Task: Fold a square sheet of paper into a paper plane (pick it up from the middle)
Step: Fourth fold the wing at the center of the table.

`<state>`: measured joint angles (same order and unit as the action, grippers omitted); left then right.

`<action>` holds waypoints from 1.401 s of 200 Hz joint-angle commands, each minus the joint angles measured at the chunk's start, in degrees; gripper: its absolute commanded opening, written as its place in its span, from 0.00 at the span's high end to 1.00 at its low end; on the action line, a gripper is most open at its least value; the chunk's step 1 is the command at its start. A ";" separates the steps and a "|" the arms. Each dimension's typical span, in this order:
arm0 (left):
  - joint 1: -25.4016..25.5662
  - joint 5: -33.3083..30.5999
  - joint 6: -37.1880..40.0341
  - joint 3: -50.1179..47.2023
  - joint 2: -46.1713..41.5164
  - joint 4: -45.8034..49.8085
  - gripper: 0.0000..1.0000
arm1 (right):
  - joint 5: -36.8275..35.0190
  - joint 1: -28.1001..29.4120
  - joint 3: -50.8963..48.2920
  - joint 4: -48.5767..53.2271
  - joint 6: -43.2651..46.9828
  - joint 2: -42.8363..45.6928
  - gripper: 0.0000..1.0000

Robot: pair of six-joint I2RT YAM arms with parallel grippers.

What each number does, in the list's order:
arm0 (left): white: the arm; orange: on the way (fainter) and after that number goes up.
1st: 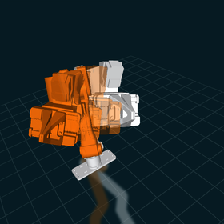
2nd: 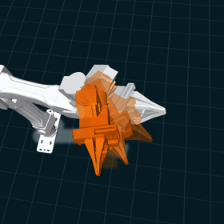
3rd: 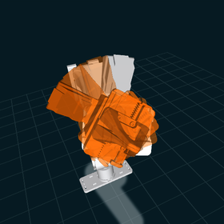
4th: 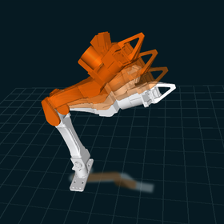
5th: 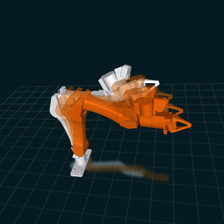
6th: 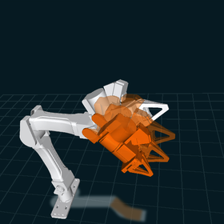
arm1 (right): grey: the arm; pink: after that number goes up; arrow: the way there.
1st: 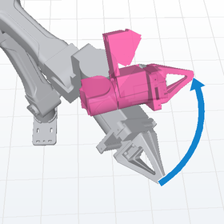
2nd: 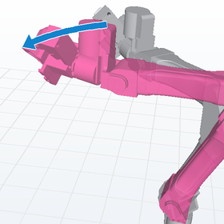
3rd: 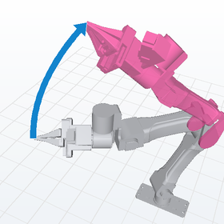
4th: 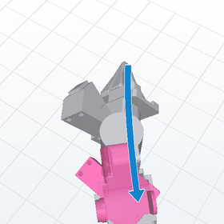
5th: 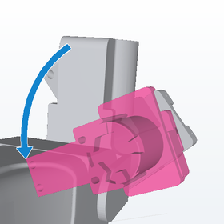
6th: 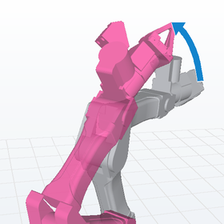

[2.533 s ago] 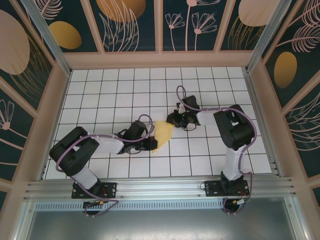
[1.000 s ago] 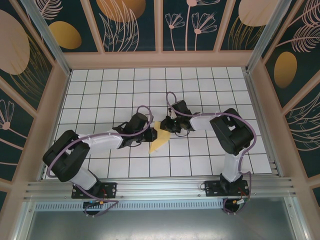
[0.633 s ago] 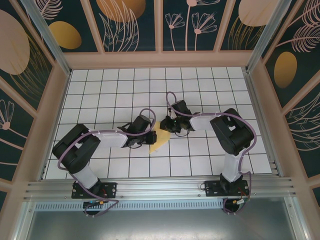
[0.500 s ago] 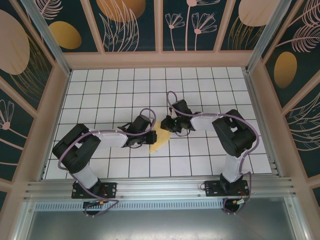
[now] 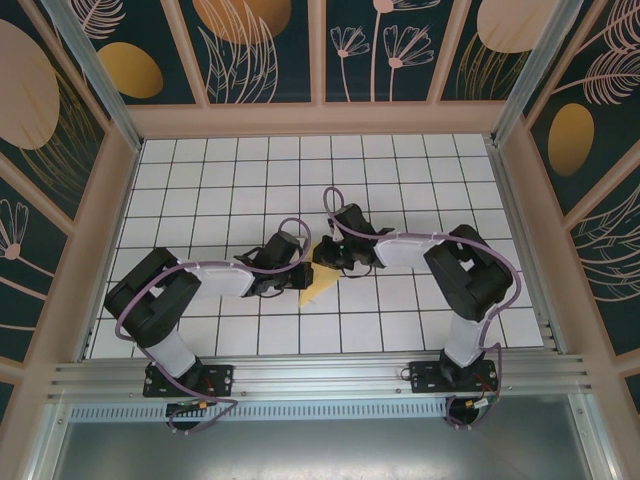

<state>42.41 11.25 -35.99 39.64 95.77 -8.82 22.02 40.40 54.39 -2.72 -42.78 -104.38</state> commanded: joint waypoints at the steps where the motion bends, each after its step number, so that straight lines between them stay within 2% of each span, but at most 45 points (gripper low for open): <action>1: -0.01 -1.31 1.53 -1.93 0.28 4.67 0.97 | -2.58 -0.56 0.26 -0.41 -1.33 -2.31 0.88; 89: 0.03 -2.19 1.89 -4.63 0.12 4.42 0.98 | -1.10 -8.75 0.91 -1.82 2.94 -4.35 0.86; 100: -0.03 -2.33 1.81 -4.91 0.08 4.36 0.98 | -0.56 -11.35 1.36 -1.77 3.45 -4.88 0.85; 139: -0.03 -2.62 1.46 -5.43 -0.14 4.17 0.98 | -0.18 -13.41 2.57 -0.80 4.90 -4.91 0.84; 199: 0.02 -2.13 0.87 -5.18 0.08 3.60 0.98 | -1.58 -12.49 -2.14 -2.94 5.52 5.39 0.81; 234: 0.00 -1.67 0.56 -5.62 0.41 2.19 0.98 | -4.13 -8.85 -4.41 -2.75 6.06 10.50 0.80; 280: 0.01 -1.51 -0.65 -5.55 1.96 0.76 0.97 | -10.56 -3.29 -5.70 -2.06 5.27 10.92 0.83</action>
<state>42.44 10.46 -35.44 36.53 94.89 -13.39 16.32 35.62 50.83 -4.29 -37.80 -94.39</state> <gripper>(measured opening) 0.060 0.170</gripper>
